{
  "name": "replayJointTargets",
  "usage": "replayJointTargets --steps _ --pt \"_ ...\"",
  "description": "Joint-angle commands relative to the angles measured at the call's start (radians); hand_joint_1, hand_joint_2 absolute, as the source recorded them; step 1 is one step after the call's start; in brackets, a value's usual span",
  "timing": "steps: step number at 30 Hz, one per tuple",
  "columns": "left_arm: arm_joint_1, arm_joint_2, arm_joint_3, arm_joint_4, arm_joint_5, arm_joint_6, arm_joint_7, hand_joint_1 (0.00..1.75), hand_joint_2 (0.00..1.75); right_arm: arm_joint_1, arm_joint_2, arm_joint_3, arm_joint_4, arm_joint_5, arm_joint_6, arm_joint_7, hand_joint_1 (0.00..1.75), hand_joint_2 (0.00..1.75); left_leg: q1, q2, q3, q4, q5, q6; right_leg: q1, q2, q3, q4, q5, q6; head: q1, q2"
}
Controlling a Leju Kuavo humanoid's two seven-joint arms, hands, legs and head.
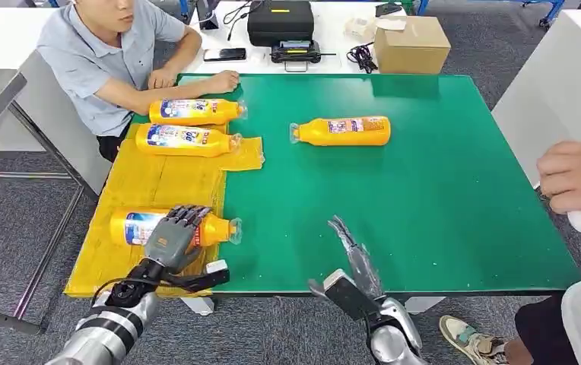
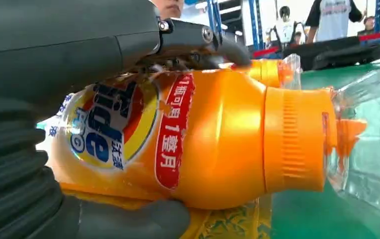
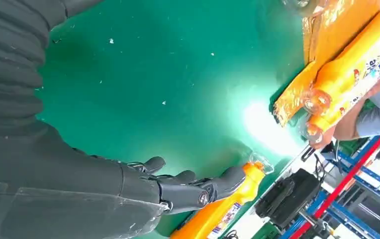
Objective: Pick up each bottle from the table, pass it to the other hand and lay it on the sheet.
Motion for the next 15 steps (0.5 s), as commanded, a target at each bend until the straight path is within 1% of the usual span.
replayJointTargets --steps 1,4,5,6,9,15 --pt "-0.024 -0.004 -0.028 0.122 0.019 -0.064 0.017 0.00 1.75 -0.037 0.007 -0.013 0.064 -0.001 0.008 -0.001 0.00 1.75 0.001 0.002 0.003 -0.001 -0.001 -0.001 0.001 0.002 0.003 -0.001 0.000 -0.002 0.000 0.000" --pt "-0.024 -0.004 -0.028 0.124 0.022 -0.072 0.020 0.00 1.75 -0.038 0.007 -0.014 0.064 0.000 0.008 -0.001 0.00 1.75 0.003 0.004 0.006 -0.001 -0.002 -0.003 0.003 0.003 0.005 -0.002 -0.001 -0.004 0.000 0.000" --pt "-0.024 -0.004 -0.031 0.127 0.023 -0.085 0.020 0.00 1.75 -0.038 0.007 -0.014 0.063 0.000 0.010 -0.001 0.00 1.75 0.003 0.005 0.006 -0.001 -0.002 -0.003 0.003 0.004 0.006 -0.002 0.000 -0.004 0.000 0.000" --pt "-0.025 -0.002 -0.031 0.132 0.029 -0.106 0.024 0.00 1.75 -0.039 0.007 -0.014 0.063 0.001 0.012 0.000 0.00 1.75 0.001 0.002 0.005 -0.001 -0.001 -0.001 0.001 0.002 0.005 -0.001 0.000 -0.002 0.000 0.000" --pt "-0.020 0.003 -0.041 0.140 0.040 -0.159 0.024 0.00 1.75 -0.038 0.008 -0.017 0.062 0.004 0.016 0.001 0.00 1.75 0.001 0.003 0.007 -0.001 -0.001 -0.002 0.001 0.003 0.006 -0.002 0.001 -0.003 0.000 0.000" --pt "-0.011 0.003 -0.043 0.132 0.057 -0.164 0.022 0.00 1.75 -0.037 0.012 -0.018 0.066 0.008 0.021 0.003 0.00 1.75 0.001 0.004 0.010 -0.002 -0.001 -0.002 0.001 0.004 0.009 -0.002 0.000 -0.003 0.000 0.000"
